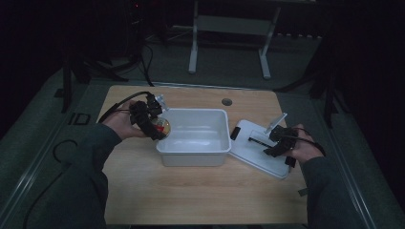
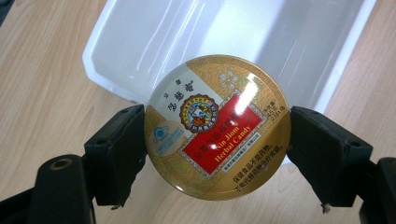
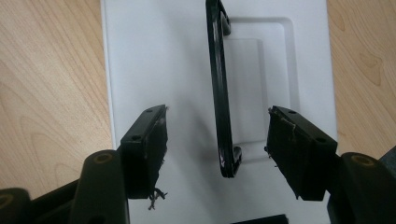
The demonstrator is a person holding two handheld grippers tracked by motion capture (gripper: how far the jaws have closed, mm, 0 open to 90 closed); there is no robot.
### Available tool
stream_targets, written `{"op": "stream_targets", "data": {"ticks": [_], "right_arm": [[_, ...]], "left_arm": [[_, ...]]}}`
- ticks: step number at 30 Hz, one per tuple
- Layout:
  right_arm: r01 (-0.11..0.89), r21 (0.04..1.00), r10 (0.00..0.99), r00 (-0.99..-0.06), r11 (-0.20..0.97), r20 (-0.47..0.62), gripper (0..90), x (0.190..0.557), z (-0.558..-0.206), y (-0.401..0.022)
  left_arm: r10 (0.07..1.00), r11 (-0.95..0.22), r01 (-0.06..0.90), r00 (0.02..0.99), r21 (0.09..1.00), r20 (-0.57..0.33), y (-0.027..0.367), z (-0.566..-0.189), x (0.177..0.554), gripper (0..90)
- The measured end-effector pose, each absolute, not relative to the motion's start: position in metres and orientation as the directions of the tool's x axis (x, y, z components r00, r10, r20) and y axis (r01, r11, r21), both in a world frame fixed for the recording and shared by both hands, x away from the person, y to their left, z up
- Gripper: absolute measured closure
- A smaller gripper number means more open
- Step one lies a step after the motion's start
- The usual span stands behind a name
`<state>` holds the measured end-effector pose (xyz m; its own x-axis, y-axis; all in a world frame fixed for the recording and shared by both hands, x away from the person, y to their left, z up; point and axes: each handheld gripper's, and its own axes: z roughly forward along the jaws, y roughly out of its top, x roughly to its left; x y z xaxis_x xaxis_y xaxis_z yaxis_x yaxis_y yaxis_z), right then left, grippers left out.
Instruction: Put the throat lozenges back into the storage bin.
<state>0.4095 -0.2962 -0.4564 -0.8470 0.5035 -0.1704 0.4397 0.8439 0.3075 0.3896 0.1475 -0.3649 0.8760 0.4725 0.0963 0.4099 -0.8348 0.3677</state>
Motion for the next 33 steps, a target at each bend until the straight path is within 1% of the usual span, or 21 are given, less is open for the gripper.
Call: {"op": "stream_targets", "data": {"ticks": [5,18,28,33], "right_arm": [[0.442,0.306,0.506,-0.846,0.843,-0.169,37.4,0.409,-0.456,-0.296],[0.44,0.305,0.503,-0.848,0.844,-0.169,37.5,0.409,-0.457,-0.295],[0.445,0.305,0.507,-0.846,0.842,-0.166,37.5,0.408,-0.459,-0.298],[0.442,0.306,0.504,-0.847,0.843,-0.166,37.5,0.408,-0.46,-0.297]], "left_arm": [[0.461,-0.839,0.4,0.883,0.37,0.092,0.138,-0.365,0.39,21.7],[0.403,-0.876,0.36,0.912,0.32,0.078,0.112,-0.374,0.388,21.6],[0.401,-0.884,0.37,0.914,0.285,0.059,0.11,-0.383,0.388,21.6],[0.395,-0.887,0.365,0.917,0.283,0.054,0.108,-0.385,0.388,21.6]]}}
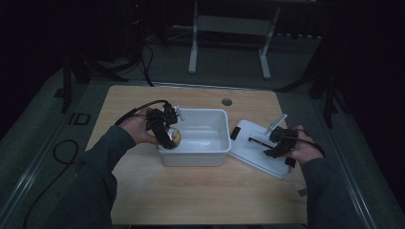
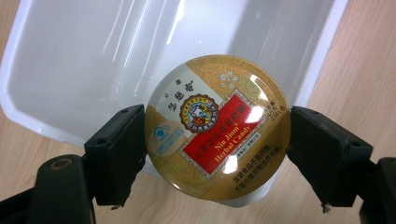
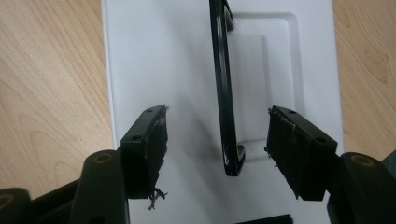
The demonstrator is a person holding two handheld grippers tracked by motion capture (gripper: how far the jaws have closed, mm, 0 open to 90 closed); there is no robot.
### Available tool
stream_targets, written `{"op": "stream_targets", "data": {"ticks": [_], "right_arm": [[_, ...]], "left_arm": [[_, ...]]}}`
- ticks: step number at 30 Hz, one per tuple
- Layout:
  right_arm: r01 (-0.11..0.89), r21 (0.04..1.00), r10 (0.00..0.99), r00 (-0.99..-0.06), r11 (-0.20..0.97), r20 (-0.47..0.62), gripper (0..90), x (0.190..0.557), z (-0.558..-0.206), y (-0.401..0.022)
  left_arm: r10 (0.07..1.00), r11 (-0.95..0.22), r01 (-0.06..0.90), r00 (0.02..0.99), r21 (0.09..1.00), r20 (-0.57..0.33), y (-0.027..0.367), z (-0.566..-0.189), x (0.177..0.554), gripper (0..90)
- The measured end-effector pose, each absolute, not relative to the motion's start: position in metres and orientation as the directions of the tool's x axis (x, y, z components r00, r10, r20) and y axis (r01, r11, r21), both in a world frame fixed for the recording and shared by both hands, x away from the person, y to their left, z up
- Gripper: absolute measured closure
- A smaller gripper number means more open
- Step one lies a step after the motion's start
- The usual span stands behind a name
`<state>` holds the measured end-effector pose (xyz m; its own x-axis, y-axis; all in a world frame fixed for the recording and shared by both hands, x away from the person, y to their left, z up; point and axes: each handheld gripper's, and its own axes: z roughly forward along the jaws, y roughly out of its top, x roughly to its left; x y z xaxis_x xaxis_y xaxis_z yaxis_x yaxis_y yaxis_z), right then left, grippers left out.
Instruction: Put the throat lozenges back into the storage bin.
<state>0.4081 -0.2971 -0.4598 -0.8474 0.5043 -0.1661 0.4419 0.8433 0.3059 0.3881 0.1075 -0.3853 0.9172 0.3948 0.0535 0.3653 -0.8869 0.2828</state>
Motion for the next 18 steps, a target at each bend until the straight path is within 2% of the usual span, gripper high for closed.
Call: {"op": "stream_targets", "data": {"ticks": [8,15,18], "right_arm": [[0.439,0.304,0.501,-0.85,0.846,-0.166,37.5,0.4089,-0.4602,-0.2948],[0.442,0.306,0.504,-0.849,0.843,-0.162,37.5,0.4083,-0.4607,-0.2971],[0.442,0.308,0.505,-0.847,0.842,-0.165,37.5,0.4081,-0.4605,-0.2981]], "left_arm": [[0.387,-0.892,0.361,0.921,0.272,0.05,0.1045,-0.3871,0.388,21.6],[0.414,-0.87,0.381,0.909,0.313,0.042,0.1075,-0.383,0.3907,21.9],[0.424,-0.86,0.388,0.905,0.332,0.04,0.1109,-0.3805,0.3911,25.2]]}}
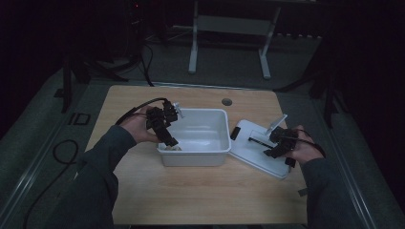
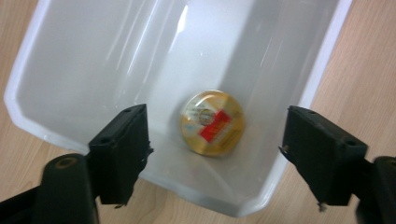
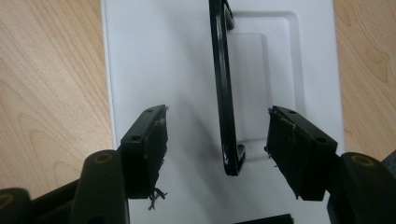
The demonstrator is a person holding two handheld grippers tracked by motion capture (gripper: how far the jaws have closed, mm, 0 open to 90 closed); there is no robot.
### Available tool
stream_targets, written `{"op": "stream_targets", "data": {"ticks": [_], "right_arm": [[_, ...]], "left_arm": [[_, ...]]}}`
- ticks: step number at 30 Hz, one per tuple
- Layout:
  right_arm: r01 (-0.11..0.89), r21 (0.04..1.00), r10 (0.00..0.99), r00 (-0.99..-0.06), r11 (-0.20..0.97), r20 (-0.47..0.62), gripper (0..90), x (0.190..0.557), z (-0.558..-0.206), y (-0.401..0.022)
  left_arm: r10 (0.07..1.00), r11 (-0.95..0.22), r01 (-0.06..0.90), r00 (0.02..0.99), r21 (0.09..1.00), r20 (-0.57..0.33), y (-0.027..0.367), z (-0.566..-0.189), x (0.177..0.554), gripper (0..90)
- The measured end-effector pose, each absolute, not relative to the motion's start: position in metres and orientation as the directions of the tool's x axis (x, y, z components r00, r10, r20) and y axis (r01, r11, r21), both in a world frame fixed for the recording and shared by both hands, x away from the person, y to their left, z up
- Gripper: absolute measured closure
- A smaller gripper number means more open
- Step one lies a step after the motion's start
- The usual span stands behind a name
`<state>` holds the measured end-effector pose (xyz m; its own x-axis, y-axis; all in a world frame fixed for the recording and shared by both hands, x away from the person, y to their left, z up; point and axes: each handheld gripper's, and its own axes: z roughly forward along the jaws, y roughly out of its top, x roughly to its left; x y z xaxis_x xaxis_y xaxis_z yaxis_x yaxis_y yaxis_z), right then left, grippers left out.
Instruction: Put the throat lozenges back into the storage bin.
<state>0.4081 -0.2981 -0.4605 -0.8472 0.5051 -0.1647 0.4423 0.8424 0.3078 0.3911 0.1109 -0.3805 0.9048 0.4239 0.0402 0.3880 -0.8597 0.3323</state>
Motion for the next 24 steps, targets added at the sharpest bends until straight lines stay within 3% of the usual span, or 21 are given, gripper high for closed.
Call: {"op": "stream_targets", "data": {"ticks": [22,24], "right_arm": [[0.438,0.304,0.501,-0.849,0.846,-0.171,41.6,0.411,-0.458,-0.292],[0.437,0.301,0.499,-0.849,0.847,-0.171,42.4,0.412,-0.458,-0.291]], "left_arm": [[0.561,-0.767,0.481,0.824,0.424,0.08,0.149,-0.366,0.396,61.3],[0.567,-0.768,0.48,0.817,0.425,0.102,0.152,-0.365,0.396,68.9]]}}
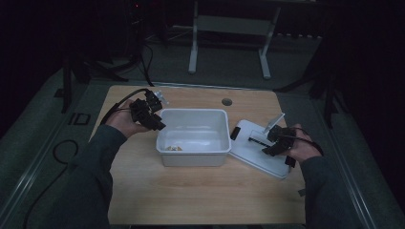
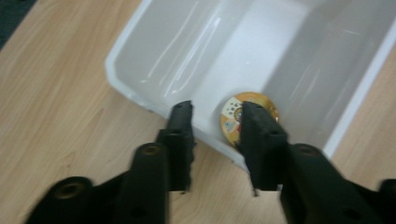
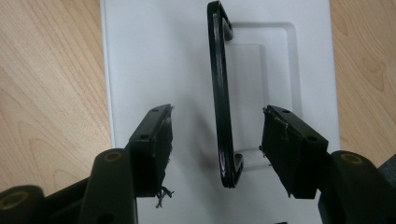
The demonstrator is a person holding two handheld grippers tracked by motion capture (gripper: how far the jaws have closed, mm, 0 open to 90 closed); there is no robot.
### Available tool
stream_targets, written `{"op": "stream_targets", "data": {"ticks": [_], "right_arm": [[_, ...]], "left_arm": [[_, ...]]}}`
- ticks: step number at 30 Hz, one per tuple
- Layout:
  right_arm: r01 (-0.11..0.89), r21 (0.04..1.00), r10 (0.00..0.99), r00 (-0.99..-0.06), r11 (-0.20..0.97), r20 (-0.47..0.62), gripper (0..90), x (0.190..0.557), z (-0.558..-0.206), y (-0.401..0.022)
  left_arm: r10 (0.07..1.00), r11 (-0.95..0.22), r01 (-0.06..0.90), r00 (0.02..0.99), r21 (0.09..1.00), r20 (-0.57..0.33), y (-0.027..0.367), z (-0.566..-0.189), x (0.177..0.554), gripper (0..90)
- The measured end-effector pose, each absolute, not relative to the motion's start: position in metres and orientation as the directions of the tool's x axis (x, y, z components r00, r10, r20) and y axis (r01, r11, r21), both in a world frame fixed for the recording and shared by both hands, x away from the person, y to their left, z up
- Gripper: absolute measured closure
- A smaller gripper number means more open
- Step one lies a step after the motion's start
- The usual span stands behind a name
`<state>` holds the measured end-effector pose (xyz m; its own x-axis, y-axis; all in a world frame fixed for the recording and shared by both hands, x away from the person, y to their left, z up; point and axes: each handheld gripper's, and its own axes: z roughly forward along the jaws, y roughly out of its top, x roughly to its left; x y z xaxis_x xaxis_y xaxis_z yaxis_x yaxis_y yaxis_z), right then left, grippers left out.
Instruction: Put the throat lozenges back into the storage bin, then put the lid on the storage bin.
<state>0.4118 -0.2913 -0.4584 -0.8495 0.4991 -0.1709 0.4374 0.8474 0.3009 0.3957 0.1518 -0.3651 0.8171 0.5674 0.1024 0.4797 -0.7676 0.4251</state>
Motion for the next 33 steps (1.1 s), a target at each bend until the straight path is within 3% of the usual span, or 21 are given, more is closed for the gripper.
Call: {"op": "stream_targets", "data": {"ticks": [2,3,11,24,33], "right_arm": [[0.434,0.303,0.496,-0.851,0.849,-0.171,42.8,0.412,-0.459,-0.291],[0.436,0.3,0.497,-0.851,0.849,-0.17,43.1,0.413,-0.459,-0.29],[0.434,0.276,0.487,-0.858,0.858,-0.164,48.0,0.417,-0.464,-0.286],[0.434,0.253,0.483,-0.858,0.865,-0.175,69.2,0.424,-0.465,-0.28],[0.425,0.235,0.468,-0.866,0.874,-0.174,79.2,0.426,-0.462,-0.276]], "left_arm": [[0.591,-0.749,0.487,0.798,0.449,0.12,0.156,-0.363,0.395,89.3],[0.596,-0.745,0.49,0.794,0.454,0.121,0.158,-0.363,0.395,90.0],[0.659,-0.696,0.539,0.742,0.473,0.124,0.173,-0.367,0.395,89.9],[0.689,-0.671,0.568,0.715,0.475,0.119,0.184,-0.366,0.396,89.4],[0.692,-0.672,0.573,0.711,0.469,0.124,0.186,-0.366,0.397,89.3]]}}
